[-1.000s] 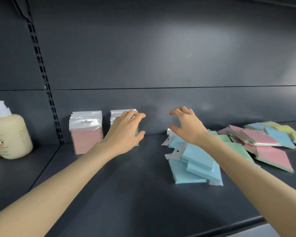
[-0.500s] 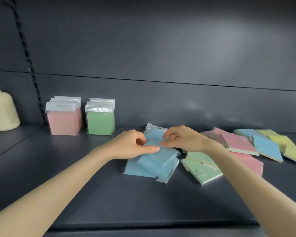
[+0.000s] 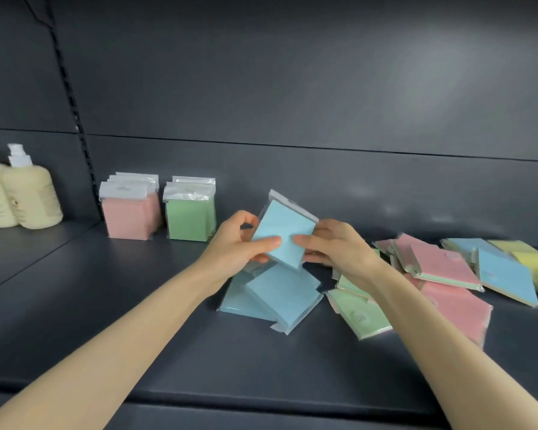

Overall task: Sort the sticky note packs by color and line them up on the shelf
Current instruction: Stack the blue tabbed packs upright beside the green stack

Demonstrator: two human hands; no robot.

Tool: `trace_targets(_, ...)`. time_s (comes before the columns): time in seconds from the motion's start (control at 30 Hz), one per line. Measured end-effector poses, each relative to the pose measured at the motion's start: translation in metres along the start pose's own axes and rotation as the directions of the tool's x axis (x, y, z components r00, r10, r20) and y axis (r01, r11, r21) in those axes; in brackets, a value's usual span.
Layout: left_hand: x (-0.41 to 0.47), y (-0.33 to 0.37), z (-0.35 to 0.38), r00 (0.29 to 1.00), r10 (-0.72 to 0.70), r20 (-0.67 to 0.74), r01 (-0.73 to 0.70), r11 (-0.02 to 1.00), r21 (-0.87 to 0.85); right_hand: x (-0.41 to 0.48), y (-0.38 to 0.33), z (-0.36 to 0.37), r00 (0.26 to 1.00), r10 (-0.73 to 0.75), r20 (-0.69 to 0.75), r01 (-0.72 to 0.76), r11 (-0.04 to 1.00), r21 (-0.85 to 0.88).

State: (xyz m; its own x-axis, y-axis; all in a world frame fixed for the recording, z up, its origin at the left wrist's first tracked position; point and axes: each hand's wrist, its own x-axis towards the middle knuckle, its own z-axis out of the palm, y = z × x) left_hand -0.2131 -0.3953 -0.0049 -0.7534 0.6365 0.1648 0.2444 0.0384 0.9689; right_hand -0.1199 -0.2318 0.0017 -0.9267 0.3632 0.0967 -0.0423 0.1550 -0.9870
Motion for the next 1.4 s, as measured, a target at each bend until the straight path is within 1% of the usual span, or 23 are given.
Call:
trace_targets(0.07,0.001,-0.004,0.000,0.999,-0.012,0.043,0.006,0.992,0.127,0.001,0.000,-0.004,0.997,-0.029,-0.071,0.034,0.997,0.071)
trace_targets(0.13,0.002,-0.005,-0.004,0.992,-0.051,0.117,0.011,0.946,0.323,0.002,-0.001,-0.009,0.991,-0.060,-0.119,0.067,0.996,0.061)
trace_targets(0.2,0.002,-0.005,-0.008,0.970,-0.144,0.195,0.026,0.862,0.507,0.003,0.001,-0.013,0.988,-0.071,-0.135,0.080,0.995,0.060)
trace_targets(0.23,0.002,-0.006,-0.009,0.957,-0.185,0.222,0.016,0.801,0.598,0.003,0.002,-0.014,0.988,-0.071,-0.139,0.081,0.995,0.065)
trace_targets(0.27,0.001,-0.006,-0.008,0.948,-0.210,0.238,-0.002,0.746,0.665,0.003,0.003,-0.015,0.987,-0.068,-0.147,0.079,0.995,0.067)
trace_targets(0.3,0.002,-0.007,-0.008,0.943,-0.218,0.250,-0.015,0.726,0.688,0.003,0.005,-0.016,0.986,-0.067,-0.154,0.077,0.995,0.063)
trace_targets(0.43,0.004,-0.007,-0.015,0.954,-0.194,0.230,0.015,0.793,0.608,0.002,0.007,-0.016,0.981,-0.073,-0.179,0.083,0.995,0.049)
trace_targets(0.57,0.004,-0.009,-0.029,0.953,-0.233,0.191,0.087,0.820,0.565,0.001,0.007,-0.017,0.978,-0.069,-0.198,0.085,0.994,0.072)
trace_targets(0.7,-0.004,-0.005,-0.040,0.938,-0.270,0.219,0.122,0.846,0.519,0.000,0.008,-0.014,0.985,-0.052,-0.167,0.065,0.995,0.075)
trace_targets(0.8,-0.009,-0.004,-0.047,0.943,-0.241,0.231,0.116,0.885,0.450,0.000,0.008,-0.010,0.984,-0.050,-0.170,0.066,0.994,0.087)
trace_targets(0.9,-0.013,0.001,-0.050,0.968,-0.176,0.177,0.116,0.944,0.309,0.001,0.008,-0.009,0.972,-0.068,-0.224,0.098,0.987,0.125)
trace_targets(1.0,-0.012,0.003,-0.050,0.987,-0.158,0.021,0.153,0.978,0.140,0.002,0.006,-0.010,0.965,-0.070,-0.252,0.111,0.982,0.153)
trace_targets(1.1,-0.007,0.002,-0.047,0.973,-0.159,-0.170,0.161,0.987,-0.003,0.002,0.004,-0.010,0.951,-0.090,-0.297,0.144,0.976,0.165)
trace_targets(1.2,-0.005,0.003,-0.040,0.949,-0.147,-0.279,0.090,0.975,-0.205,0.002,0.001,-0.010,0.942,-0.105,-0.318,0.173,0.966,0.192)
trace_targets(1.27,-0.004,0.004,-0.034,0.947,-0.139,-0.288,0.052,0.956,-0.289,0.001,0.000,-0.008,0.955,-0.116,-0.273,0.182,0.956,0.229)
trace_targets(1.3,-0.002,0.005,-0.031,0.952,-0.146,-0.270,0.047,0.939,-0.342,0.000,-0.001,-0.006,0.963,-0.121,-0.240,0.180,0.953,0.244)
trace_targets(1.4,0.003,0.004,-0.022,0.968,-0.192,-0.163,0.072,0.831,-0.552,0.003,-0.004,0.003,0.978,-0.114,-0.177,0.150,0.967,0.204)
